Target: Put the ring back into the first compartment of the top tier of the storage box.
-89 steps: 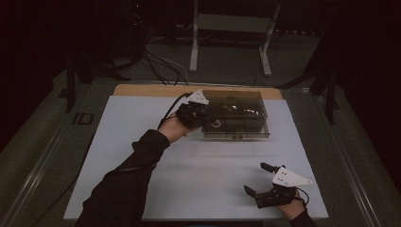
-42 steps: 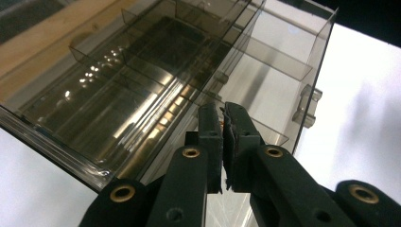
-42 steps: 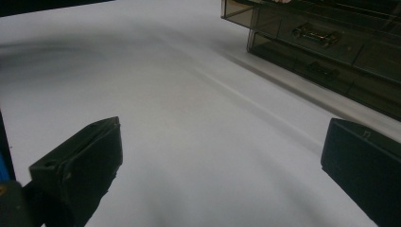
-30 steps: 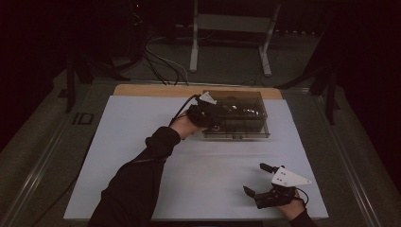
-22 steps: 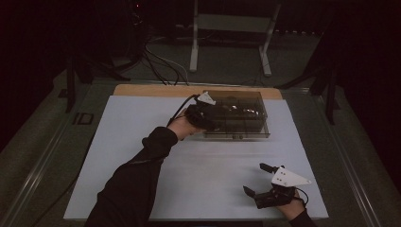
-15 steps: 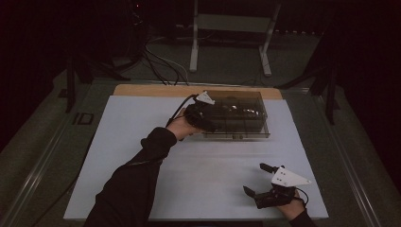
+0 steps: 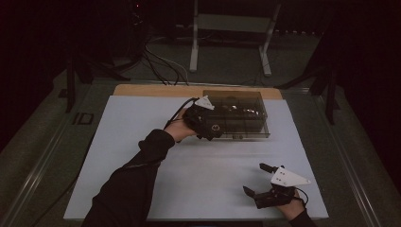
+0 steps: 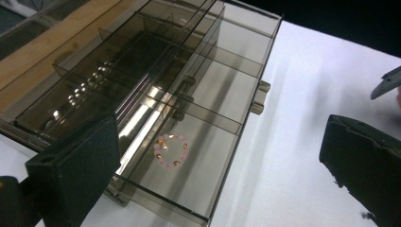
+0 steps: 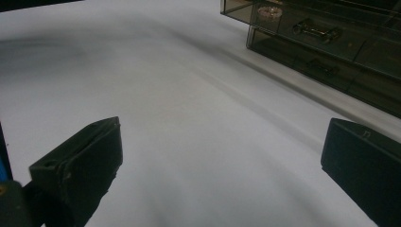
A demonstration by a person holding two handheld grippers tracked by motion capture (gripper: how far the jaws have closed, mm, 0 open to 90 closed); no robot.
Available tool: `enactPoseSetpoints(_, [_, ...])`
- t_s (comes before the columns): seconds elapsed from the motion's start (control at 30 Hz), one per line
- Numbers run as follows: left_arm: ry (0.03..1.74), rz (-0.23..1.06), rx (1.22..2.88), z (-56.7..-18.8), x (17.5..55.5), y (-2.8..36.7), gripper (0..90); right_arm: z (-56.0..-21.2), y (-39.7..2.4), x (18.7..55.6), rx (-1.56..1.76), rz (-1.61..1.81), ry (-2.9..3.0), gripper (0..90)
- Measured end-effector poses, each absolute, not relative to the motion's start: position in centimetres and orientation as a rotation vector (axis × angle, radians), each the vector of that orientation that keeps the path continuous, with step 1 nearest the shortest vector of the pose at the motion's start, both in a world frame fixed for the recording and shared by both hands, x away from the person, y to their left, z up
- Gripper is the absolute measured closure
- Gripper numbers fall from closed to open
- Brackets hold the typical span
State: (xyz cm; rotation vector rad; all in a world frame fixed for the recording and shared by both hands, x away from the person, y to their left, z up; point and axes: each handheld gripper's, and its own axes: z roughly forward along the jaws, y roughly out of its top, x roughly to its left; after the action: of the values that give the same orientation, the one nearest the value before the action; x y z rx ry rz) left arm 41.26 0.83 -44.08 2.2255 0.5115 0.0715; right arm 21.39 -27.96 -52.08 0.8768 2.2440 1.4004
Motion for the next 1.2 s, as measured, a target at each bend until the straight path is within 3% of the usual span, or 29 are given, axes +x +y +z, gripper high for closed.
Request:
enactPoseSetpoints(0.6, [0.440, 0.069, 2.187, -43.3, 40.7, 2.1, 1.3, -52.0, -27.7, 21.6, 0.868, 1.411, 2.249, 0.0])
enactPoseSetpoints(1.2, [0.501, 0.111, 2.177, -42.9, 40.0, 6.0, 1.3, -52.1, -27.7, 21.7, 0.875, 1.400, 2.250, 0.0])
